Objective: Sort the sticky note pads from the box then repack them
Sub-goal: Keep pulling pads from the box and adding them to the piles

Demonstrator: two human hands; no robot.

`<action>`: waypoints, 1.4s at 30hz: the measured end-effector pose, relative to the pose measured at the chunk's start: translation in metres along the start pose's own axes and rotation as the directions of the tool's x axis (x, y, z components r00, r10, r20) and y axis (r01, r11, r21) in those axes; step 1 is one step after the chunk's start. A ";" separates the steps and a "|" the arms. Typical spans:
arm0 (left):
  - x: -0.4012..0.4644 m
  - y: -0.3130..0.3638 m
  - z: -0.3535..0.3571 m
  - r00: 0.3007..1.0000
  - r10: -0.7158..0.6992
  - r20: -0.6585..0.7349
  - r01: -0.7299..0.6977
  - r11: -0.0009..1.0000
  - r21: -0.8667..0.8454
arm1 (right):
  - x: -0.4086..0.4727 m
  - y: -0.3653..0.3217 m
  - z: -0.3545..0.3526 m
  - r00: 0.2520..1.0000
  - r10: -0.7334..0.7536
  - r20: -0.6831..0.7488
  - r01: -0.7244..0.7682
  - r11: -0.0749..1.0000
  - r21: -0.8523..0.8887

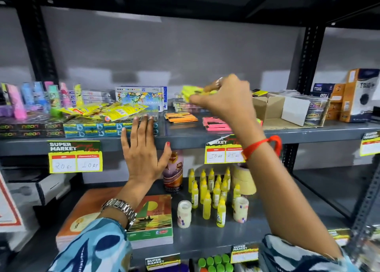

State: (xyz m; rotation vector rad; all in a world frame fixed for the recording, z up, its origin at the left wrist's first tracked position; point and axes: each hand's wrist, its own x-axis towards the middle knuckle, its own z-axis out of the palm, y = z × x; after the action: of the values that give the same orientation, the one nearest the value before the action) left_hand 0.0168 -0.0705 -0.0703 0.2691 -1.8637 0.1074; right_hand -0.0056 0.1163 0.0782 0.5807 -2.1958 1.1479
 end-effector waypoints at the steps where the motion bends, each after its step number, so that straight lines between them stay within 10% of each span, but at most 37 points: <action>1: 0.000 0.000 -0.001 1.000 -0.003 0.003 0.003 1.000 0.002 | 0.007 0.007 -0.012 0.998 0.012 -0.057 -0.013 1.000 -0.013; 9: 0.009 0.021 -0.004 0.994 0.085 0.066 -0.088 0.995 0.039 | 0.032 0.110 -0.081 0.945 0.131 -0.300 -0.188 0.967 -0.170; 29: 0.003 0.018 0.001 0.995 0.080 0.054 -0.083 0.994 0.066 | 0.031 0.169 -0.039 0.984 0.120 -0.134 -0.152 0.953 -0.263; 34: 0.002 0.017 0.004 0.996 0.080 0.032 -0.082 0.994 0.073 | 0.011 0.113 -0.027 0.887 -0.236 -0.397 0.138 0.956 -0.260; 42: 0.002 0.016 0.004 0.996 0.088 0.021 -0.089 0.993 0.075 | -0.010 0.064 0.029 0.986 -0.116 0.121 0.165 0.789 -0.592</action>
State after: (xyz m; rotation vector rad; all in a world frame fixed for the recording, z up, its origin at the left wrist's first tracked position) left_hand 0.0088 -0.0557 -0.0684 0.2407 -1.8921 0.2380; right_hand -0.0460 0.1267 0.0211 0.4960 -2.3637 0.3012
